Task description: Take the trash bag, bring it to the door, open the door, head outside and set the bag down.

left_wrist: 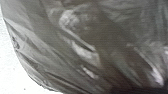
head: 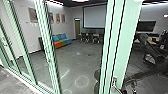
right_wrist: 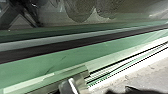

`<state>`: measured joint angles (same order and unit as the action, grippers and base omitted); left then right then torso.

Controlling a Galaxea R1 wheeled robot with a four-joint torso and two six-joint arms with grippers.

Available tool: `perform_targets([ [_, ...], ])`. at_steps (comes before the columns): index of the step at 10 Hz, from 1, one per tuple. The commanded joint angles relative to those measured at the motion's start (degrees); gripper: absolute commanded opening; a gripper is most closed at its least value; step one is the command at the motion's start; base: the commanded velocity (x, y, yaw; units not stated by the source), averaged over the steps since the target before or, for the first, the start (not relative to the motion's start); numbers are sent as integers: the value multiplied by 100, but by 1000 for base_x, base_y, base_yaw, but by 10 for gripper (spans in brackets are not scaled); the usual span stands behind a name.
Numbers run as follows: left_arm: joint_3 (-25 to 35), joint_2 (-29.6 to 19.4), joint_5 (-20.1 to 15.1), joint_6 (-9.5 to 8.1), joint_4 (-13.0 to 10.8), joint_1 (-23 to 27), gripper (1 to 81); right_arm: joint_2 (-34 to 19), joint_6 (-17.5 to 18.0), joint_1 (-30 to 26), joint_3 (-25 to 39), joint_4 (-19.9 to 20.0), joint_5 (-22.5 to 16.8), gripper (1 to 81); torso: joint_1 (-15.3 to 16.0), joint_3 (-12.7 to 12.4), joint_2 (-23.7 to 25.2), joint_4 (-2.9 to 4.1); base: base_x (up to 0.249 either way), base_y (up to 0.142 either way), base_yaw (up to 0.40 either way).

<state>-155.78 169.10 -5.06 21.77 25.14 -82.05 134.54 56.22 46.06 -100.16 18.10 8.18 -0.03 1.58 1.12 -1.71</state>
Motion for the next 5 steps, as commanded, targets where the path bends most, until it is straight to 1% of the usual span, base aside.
perform_targets([
  [1, -22, -51, -364, -6, 44, 308, 10, 629, -94, -13, -308, -640, -1064, 811, 3, 0, 0, 0, 0, 0, 0],
  [3, -22, -86, -364, -6, 44, 264, 10, 648, -94, -4, -468, -852, -1073, 811, 3, -2, 2, 0, 0, 0, 0],
  [5, -22, -60, -373, -6, 44, 264, 10, 595, -94, -48, -486, -914, -1090, 811, 3, -6, 6, -2, 0, 0, 0],
])
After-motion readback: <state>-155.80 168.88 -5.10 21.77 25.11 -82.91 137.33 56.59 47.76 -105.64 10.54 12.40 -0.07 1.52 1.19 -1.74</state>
